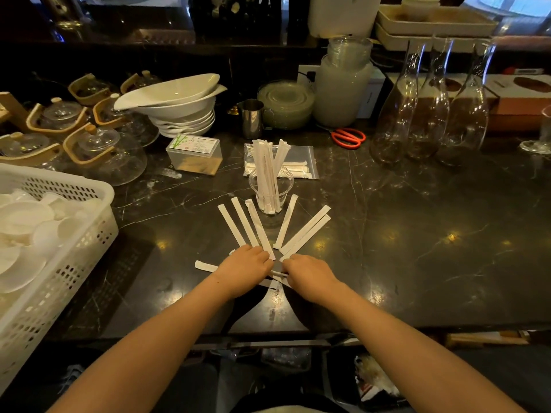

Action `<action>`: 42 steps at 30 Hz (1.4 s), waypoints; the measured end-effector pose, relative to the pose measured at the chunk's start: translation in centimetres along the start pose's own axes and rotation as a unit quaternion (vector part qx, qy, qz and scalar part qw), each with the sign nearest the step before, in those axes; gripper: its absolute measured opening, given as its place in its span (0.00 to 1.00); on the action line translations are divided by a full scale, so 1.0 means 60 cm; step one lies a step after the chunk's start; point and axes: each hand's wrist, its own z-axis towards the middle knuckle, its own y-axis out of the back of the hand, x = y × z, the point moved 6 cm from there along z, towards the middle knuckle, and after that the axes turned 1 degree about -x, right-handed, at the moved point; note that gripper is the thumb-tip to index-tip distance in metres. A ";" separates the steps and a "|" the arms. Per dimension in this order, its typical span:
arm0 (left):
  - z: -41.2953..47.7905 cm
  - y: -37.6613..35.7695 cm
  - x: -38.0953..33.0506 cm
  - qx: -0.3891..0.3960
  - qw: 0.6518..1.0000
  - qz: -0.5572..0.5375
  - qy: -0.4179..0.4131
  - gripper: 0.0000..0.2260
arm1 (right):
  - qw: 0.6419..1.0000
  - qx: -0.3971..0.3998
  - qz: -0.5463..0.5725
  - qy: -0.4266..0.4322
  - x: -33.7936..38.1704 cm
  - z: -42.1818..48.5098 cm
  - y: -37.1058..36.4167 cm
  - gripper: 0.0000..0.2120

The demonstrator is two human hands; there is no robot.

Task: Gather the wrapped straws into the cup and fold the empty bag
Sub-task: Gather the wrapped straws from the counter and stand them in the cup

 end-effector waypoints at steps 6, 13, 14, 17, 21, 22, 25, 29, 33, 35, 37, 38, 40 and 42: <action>-0.036 -0.014 0.040 -0.018 1.000 -0.020 0.006 0.10 | 1.000 0.008 0.027 0.003 0.045 0.009 -0.001 0.16; -0.058 -0.029 0.055 0.022 0.990 -0.129 0.054 0.21 | 0.999 -0.008 0.033 0.003 0.071 0.018 -0.006 0.18; -0.059 -0.030 0.054 0.028 0.990 -0.126 0.051 0.22 | 0.999 -0.010 0.036 0.000 0.073 0.019 -0.006 0.18; -0.055 -0.030 0.052 0.032 0.991 -0.115 0.054 0.22 | 0.999 -0.013 0.035 -0.004 0.079 0.022 -0.009 0.15; -0.047 -0.024 0.048 0.028 0.994 -0.090 0.056 0.18 | 1.000 -0.017 0.020 0.006 0.084 0.022 -0.013 0.13; -0.045 -0.022 0.047 0.028 0.995 -0.081 0.055 0.18 | 1.000 -0.016 0.016 0.010 0.084 0.023 -0.014 0.13; -0.042 -0.021 0.040 0.043 0.996 -0.067 0.047 0.16 | 1.000 -0.006 0.001 0.026 0.084 0.021 -0.016 0.13; -0.042 -0.029 0.029 0.070 0.994 -0.062 0.049 0.14 | 0.998 0.014 -0.027 0.058 0.083 0.013 -0.014 0.13; -0.044 -0.030 0.024 0.068 0.993 -0.084 0.056 0.14 | 0.995 0.023 -0.052 0.087 0.079 0.007 -0.013 0.12; -0.045 -0.026 0.022 0.067 0.991 -0.097 0.058 0.13 | 0.993 0.024 -0.064 0.096 0.075 0.002 -0.011 0.12; -0.045 -0.014 0.021 0.055 0.990 -0.112 0.062 0.11 | 0.993 0.017 -0.062 0.099 0.069 -0.003 -0.004 0.11; -0.045 -0.004 0.022 0.047 0.989 -0.122 0.068 0.10 | 0.994 0.014 -0.053 0.095 0.065 -0.005 0.001 0.11; -0.047 0.019 0.028 0.024 0.986 -0.140 0.090 0.09 | 0.997 0.011 -0.019 0.079 0.053 -0.006 0.009 0.10; -0.052 0.045 0.037 -0.017 0.982 -0.146 0.120 0.12 | 0.998 -0.002 0.026 0.065 0.040 -0.004 0.017 0.09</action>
